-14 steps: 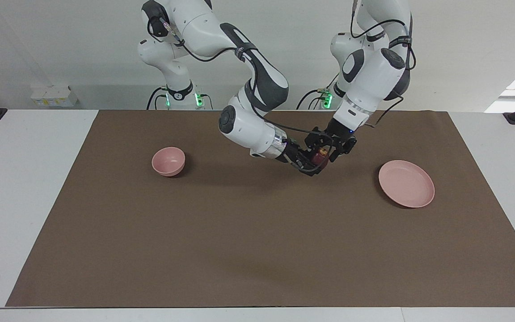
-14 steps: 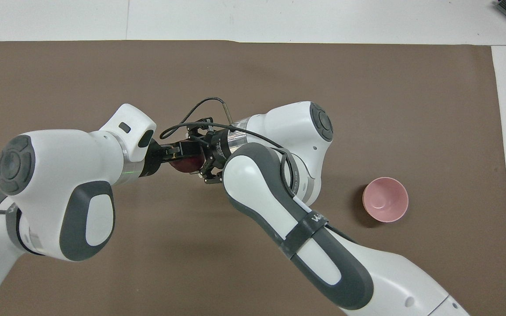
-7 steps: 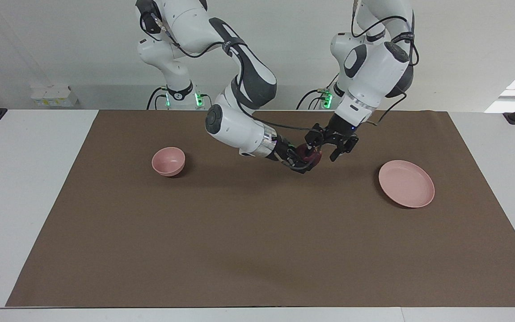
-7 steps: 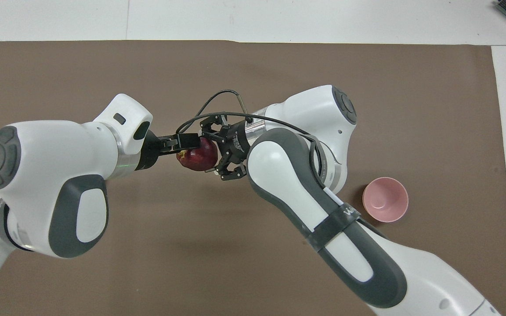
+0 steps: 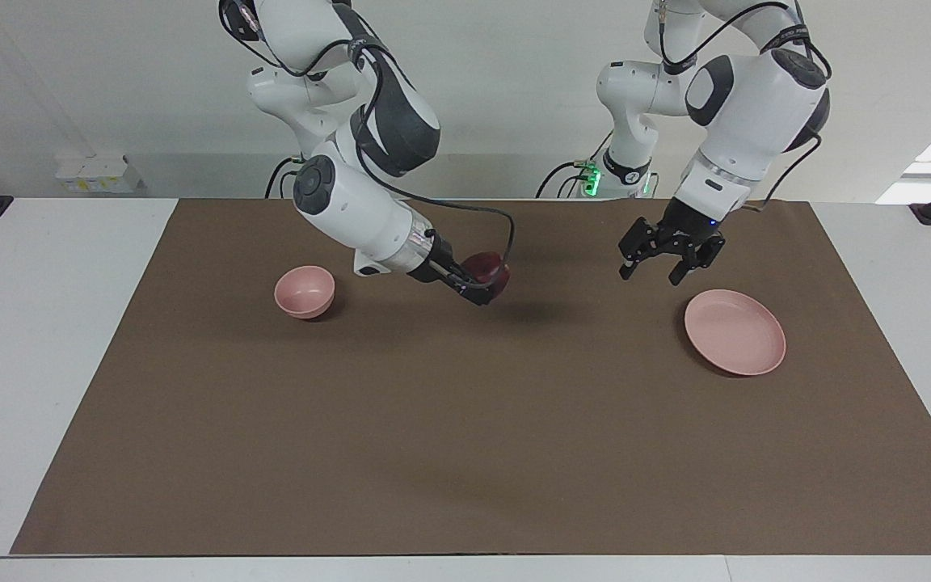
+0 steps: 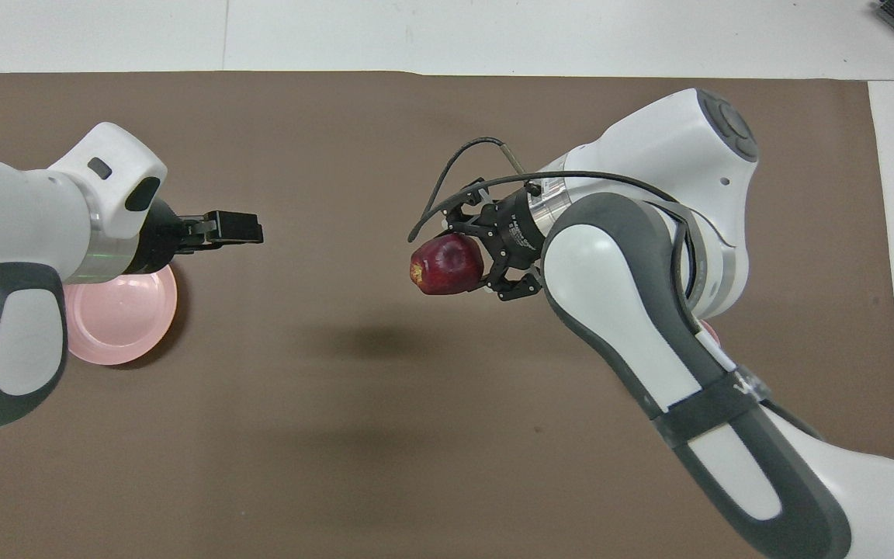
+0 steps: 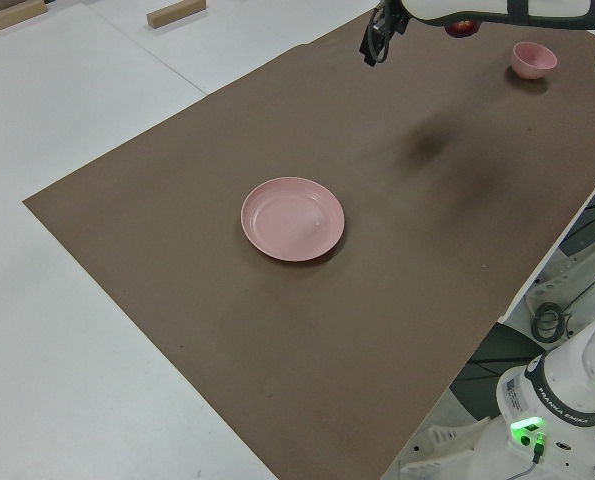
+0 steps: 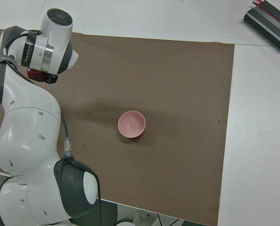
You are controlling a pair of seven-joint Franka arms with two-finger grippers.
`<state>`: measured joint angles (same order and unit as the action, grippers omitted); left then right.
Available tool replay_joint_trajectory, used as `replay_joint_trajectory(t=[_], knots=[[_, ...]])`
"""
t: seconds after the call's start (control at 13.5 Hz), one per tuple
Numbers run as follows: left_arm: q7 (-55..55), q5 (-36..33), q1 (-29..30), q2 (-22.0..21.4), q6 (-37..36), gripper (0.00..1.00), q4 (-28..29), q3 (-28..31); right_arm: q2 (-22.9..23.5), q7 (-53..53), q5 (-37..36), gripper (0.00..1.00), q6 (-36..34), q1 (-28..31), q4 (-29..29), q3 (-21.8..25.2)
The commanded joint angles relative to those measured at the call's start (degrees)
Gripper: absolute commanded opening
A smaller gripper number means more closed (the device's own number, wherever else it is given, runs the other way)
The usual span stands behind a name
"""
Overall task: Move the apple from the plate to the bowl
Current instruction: 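Carry the apple toward the pink bowl with the right gripper while the left withdraws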
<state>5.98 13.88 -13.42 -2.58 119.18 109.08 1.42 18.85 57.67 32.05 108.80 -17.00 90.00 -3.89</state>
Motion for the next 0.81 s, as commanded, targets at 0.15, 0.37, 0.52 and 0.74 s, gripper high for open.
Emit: replay_joint_trajectory(t=[0.15,0.37,0.52,0.74], knots=[[-9.4,-11.5,5.2,1.1,-4.1,1.0,-4.7,-0.4,-2.6,-11.6,-9.4,0.0,-3.9,4.0,1.1,-0.4],[-9.9,-13.0,6.3,2.0,-9.6,1.0,-10.5,-0.4,-3.5,-24.2,-17.7,0.0,-7.1,6.1,1.5,-0.4],[-11.0,-13.1,7.8,1.8,-15.5,1.0,-15.0,-0.4,-5.4,-33.4,-21.7,0.0,-7.6,8.3,4.3,-0.4],[-12.4,-13.2,9.1,1.3,-24.8,1.0,-20.5,-0.3,-8.4,-44.9,-26.8,0.0,-6.4,11.0,10.3,-0.4]])
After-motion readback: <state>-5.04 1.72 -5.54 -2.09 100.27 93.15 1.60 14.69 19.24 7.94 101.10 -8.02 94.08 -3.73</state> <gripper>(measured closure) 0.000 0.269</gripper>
